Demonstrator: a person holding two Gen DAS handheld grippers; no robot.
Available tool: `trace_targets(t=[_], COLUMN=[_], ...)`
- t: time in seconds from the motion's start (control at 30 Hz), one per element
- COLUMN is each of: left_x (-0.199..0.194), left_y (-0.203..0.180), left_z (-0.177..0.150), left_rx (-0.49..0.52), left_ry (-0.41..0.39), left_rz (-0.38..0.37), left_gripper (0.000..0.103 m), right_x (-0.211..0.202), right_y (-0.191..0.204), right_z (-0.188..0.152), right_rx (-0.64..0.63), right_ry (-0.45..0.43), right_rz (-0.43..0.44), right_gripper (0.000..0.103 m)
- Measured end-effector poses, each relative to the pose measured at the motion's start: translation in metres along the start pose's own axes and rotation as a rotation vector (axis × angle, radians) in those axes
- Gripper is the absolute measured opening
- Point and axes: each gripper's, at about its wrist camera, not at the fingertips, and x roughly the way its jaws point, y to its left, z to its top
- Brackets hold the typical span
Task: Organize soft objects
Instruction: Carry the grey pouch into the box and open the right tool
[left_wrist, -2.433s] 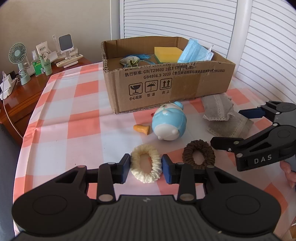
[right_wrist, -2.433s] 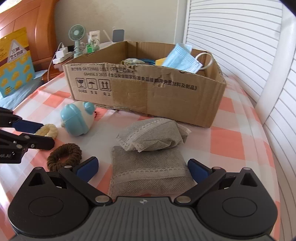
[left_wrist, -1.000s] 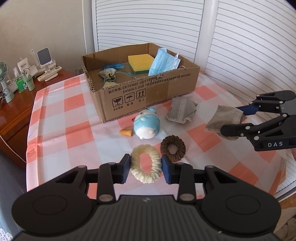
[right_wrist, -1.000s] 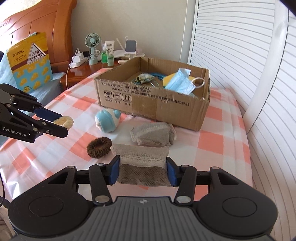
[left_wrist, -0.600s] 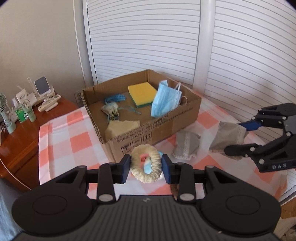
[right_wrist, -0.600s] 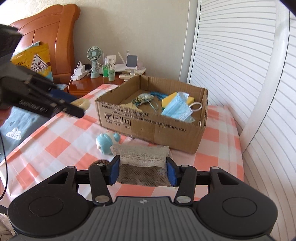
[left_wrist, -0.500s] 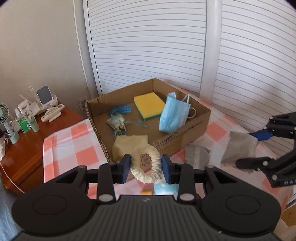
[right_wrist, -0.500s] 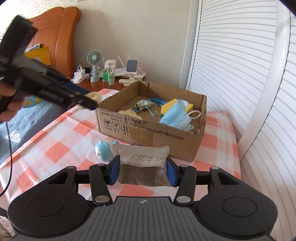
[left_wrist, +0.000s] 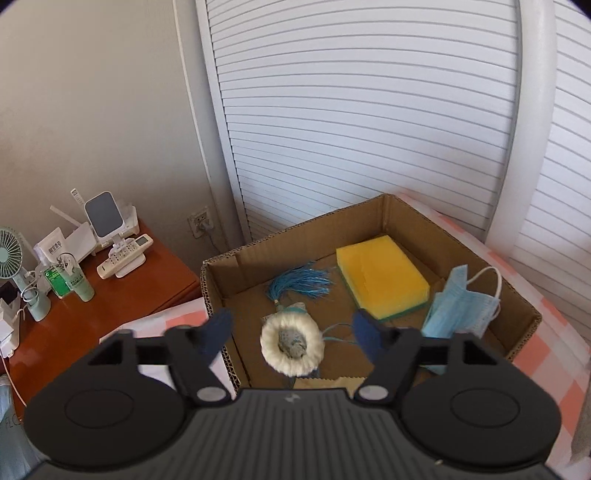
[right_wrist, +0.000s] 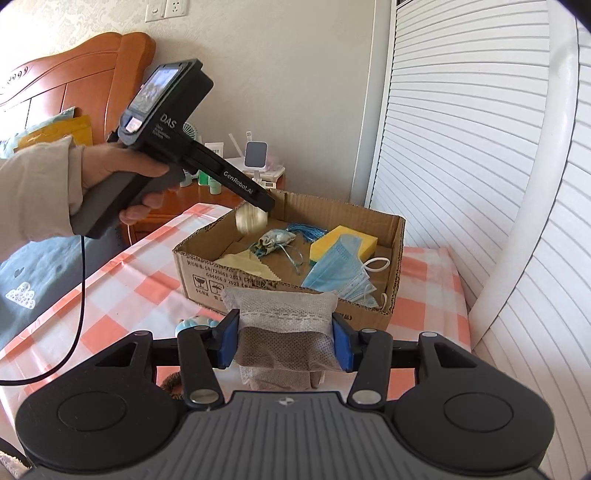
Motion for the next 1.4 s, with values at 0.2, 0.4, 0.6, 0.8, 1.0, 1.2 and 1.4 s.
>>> trace_targets(t=[0.2, 0.4, 0.6, 0.8, 1.0, 1.2, 1.4], left_x=[-0.002, -0.041, -0.088, -0.126, -0.136, -0.145, -0.151], left_y=[0.006, 0.004, -0.003, -0.019, -0.029, -0.042, -0.05], left_z=[-0.007, -0.026, -0.07, -0.118, -0.131, -0.131, -0.13], left_rx=[-0.015, -0.013, -0.03, -0.09, -0.156, -0.192, -0.194], left_ry=[-0.025, -0.041, -0.044, -0.033, 0.028, 0.019, 0.009], left_rz=[0.017, 0.031, 0.115, 0.172, 0.137, 0.091, 0.099], left_gripper=[0.096, 0.102, 0.102, 0.102, 0.102, 0.102, 0.102], right_x=[0.006, 0.01, 0.017, 0.035, 0.054, 0.087, 0.119], right_y=[0.001, 0.005, 0.009, 0.009, 0.009, 0.006, 0.003], right_z=[0.004, 0.01, 0.019, 0.036, 0.057, 0.077, 0.088], right_rx=[0.003, 0.011, 0.011, 0.015, 0.023, 0.053, 0.101], right_ry=[0.005, 0.007, 0.004, 0.011, 0.006, 0.034, 0.067], right_rz=[0.005, 0.011, 0.004, 0.006, 0.003, 0.023, 0.028], right_gripper=[0.056, 0.056, 0.056, 0.056, 0.056, 0.056, 0.078])
